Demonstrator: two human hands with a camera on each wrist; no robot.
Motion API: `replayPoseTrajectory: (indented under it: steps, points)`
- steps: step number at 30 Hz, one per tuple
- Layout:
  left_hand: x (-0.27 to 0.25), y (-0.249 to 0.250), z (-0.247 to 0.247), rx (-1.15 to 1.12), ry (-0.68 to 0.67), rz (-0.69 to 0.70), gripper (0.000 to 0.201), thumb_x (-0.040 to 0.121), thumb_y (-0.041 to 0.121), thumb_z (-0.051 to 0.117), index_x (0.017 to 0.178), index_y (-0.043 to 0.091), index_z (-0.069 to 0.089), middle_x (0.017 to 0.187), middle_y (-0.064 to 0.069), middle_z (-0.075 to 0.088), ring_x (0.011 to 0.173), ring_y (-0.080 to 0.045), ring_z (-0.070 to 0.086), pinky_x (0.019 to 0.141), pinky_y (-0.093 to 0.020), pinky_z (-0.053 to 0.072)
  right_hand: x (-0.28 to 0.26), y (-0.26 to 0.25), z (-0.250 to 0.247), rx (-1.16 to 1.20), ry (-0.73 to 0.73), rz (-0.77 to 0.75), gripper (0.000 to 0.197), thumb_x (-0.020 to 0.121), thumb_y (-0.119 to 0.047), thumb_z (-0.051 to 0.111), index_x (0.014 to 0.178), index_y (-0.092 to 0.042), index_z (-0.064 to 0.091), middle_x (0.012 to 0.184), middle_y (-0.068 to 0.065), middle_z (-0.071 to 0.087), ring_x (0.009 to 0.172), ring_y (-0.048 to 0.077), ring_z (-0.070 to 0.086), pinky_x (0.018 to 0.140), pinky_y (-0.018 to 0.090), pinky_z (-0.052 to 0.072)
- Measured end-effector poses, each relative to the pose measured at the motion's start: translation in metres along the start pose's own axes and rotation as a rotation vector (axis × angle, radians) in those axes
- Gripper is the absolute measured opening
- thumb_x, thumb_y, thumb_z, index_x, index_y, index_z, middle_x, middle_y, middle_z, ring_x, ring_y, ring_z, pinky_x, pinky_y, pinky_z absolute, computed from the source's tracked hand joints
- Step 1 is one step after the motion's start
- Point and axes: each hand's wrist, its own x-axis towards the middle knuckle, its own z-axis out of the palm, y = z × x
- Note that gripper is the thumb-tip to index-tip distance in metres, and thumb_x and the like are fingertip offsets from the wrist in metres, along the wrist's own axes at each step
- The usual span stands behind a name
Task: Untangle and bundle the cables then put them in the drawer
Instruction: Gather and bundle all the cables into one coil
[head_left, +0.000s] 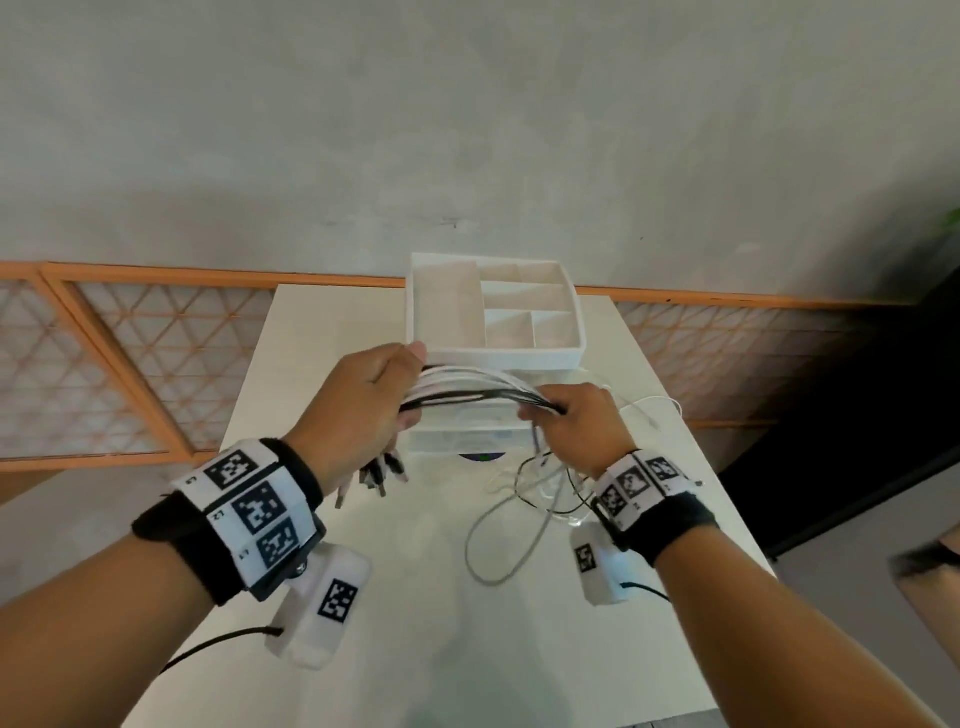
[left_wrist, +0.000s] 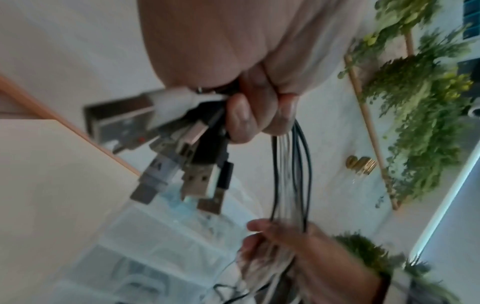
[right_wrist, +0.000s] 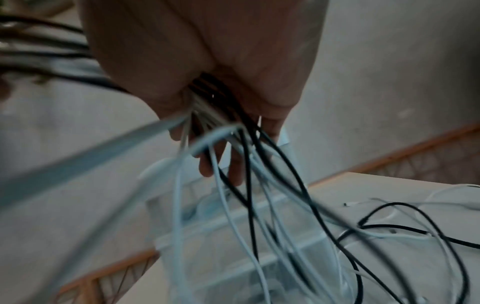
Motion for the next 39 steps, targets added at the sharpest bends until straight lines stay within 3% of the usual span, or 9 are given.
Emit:
replayPoseTrajectory:
  steps: [7,10,15,18,22,26,33,36,39]
  points:
    - [0.003,-0.068,-0.011,0.022,-0.257,-0.34,0.049,0.105,0.043,0.035,0.087,0.005,0.06,0.054,-0.007,0.053,0.046,-0.021,0.046,0.051,-0.029,0.04,-0.002,-0.021,-0.028,0.171,0.182,-0.128,0.05,0.074,0.013,0.058,0.109,-0.016,0.078,0.099,-0.001,0.078,0.082,-0.005,0.064,0.077,-0.003,0.044]
    - [0.008,-0.069,-0.013,-0.069,-0.343,-0.431,0.071,0.1,0.058,0.031,0.103,-0.004,0.065,0.085,-0.03,0.069,0.078,-0.033,0.066,0.077,-0.042,0.054,-0.01,-0.031,-0.027,0.177,0.027,-0.193,0.051,0.074,0.013,0.059,0.112,-0.016,0.078,0.106,-0.001,0.077,0.094,-0.008,0.062,0.083,-0.001,0.045]
    - [0.028,-0.016,0.004,0.119,-0.384,-0.262,0.096,0.078,0.086,0.021,0.105,0.009,0.074,0.1,-0.007,0.078,0.1,-0.024,0.072,0.105,-0.043,0.046,-0.019,-0.047,-0.017,0.141,-0.115,-0.34,0.048,0.068,0.008,0.055,0.102,-0.016,0.079,0.088,0.0,0.079,0.08,0.011,0.07,0.072,0.014,0.052]
    - [0.025,0.004,0.026,0.232,-0.491,-0.205,0.094,0.084,0.083,0.014,0.097,0.013,0.075,0.083,-0.004,0.078,0.089,-0.017,0.074,0.092,-0.031,0.048,-0.019,-0.051,-0.014,0.128,-0.109,-0.333,0.048,0.065,-0.001,0.048,0.095,-0.018,0.08,0.075,-0.002,0.077,0.064,0.007,0.066,0.059,0.008,0.042]
    - [0.02,0.003,0.046,0.193,-0.216,-0.131,0.064,0.096,0.061,0.042,0.071,0.008,0.065,0.045,0.003,0.045,0.039,-0.014,0.042,0.048,-0.025,0.037,-0.016,-0.042,-0.015,0.114,0.041,-0.347,0.029,0.077,-0.003,0.058,0.086,-0.02,0.08,0.078,-0.002,0.076,0.071,0.012,0.067,0.066,0.018,0.048]
    - [0.027,0.011,0.038,0.162,-0.068,-0.113,0.05,0.098,0.047,0.052,0.064,0.011,0.058,0.041,0.006,0.033,0.035,-0.011,0.025,0.042,-0.021,0.023,-0.013,-0.012,-0.01,0.18,0.299,-0.279,0.026,0.08,-0.015,0.08,0.105,-0.021,0.079,0.093,0.0,0.073,0.082,0.009,0.067,0.078,0.015,0.051]
    - [0.034,-0.009,0.013,0.183,-0.008,-0.367,0.039,0.097,0.035,0.058,0.068,0.008,0.055,0.046,0.001,0.034,0.037,-0.012,0.022,0.039,-0.018,0.019,-0.014,0.013,-0.033,0.556,0.25,0.087,0.026,0.085,-0.002,0.071,0.072,-0.023,0.077,0.072,-0.003,0.074,0.064,0.004,0.063,0.066,0.024,0.048]
    - [0.037,-0.013,0.014,0.17,0.099,-0.367,0.039,0.096,0.033,0.058,0.066,0.008,0.055,0.05,-0.003,0.037,0.04,-0.016,0.026,0.043,-0.021,0.021,-0.021,-0.011,-0.051,0.844,0.036,-0.005,0.018,0.092,-0.006,0.063,0.076,-0.01,0.071,0.07,0.013,0.071,0.053,0.025,0.062,0.052,0.028,0.051]
    - [0.045,0.001,-0.003,0.06,0.27,-0.298,0.035,0.096,0.034,0.058,0.067,0.014,0.053,0.053,-0.002,0.036,0.042,-0.017,0.027,0.039,-0.02,0.022,-0.025,0.003,-0.052,0.264,-0.345,0.126,0.041,0.091,-0.053,0.063,0.083,-0.014,0.069,0.073,0.01,0.075,0.048,0.022,0.063,0.05,0.028,0.05]
